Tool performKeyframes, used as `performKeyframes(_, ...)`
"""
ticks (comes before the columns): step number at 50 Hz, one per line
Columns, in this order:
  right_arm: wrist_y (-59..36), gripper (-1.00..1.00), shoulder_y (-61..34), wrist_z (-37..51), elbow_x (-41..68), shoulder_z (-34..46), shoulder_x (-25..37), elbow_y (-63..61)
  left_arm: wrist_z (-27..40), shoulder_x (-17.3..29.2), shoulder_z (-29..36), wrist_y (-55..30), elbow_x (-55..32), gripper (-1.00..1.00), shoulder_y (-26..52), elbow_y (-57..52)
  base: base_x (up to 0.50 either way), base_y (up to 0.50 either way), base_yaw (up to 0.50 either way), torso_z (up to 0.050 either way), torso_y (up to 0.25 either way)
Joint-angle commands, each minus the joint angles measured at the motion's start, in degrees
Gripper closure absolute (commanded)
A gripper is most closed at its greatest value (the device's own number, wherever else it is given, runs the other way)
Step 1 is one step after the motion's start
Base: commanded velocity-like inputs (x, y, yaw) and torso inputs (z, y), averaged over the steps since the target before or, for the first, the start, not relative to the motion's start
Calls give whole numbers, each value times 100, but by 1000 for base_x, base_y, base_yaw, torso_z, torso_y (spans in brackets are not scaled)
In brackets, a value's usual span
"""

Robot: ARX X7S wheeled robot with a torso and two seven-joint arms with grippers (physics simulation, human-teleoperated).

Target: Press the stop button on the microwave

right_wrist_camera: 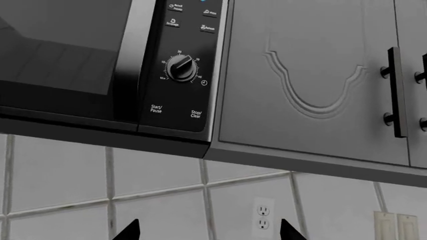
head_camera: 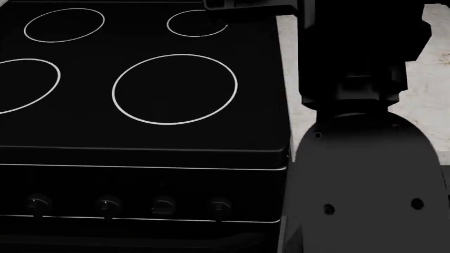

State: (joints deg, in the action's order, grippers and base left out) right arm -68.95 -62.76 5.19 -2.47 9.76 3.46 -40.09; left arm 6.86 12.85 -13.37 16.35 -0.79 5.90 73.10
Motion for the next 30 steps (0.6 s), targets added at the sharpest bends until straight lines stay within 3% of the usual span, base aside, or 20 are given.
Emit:
performKeyframes(1,134,-100,-1444,72,53,42,-13,1777,-3,7,-76,-33,65,-100,-54,190,0,0,0,0,0)
performKeyframes(23,1519,-100,-3782,175,493,168,-245,5863,-3,7,-76,-33,65,-100,-54,190,0,0,0,0,0)
performKeyframes(30,1661,-100,-4122,266,688,489,-245,6363,-3,7,-76,-33,65,-100,-54,190,0,0,0,0,0)
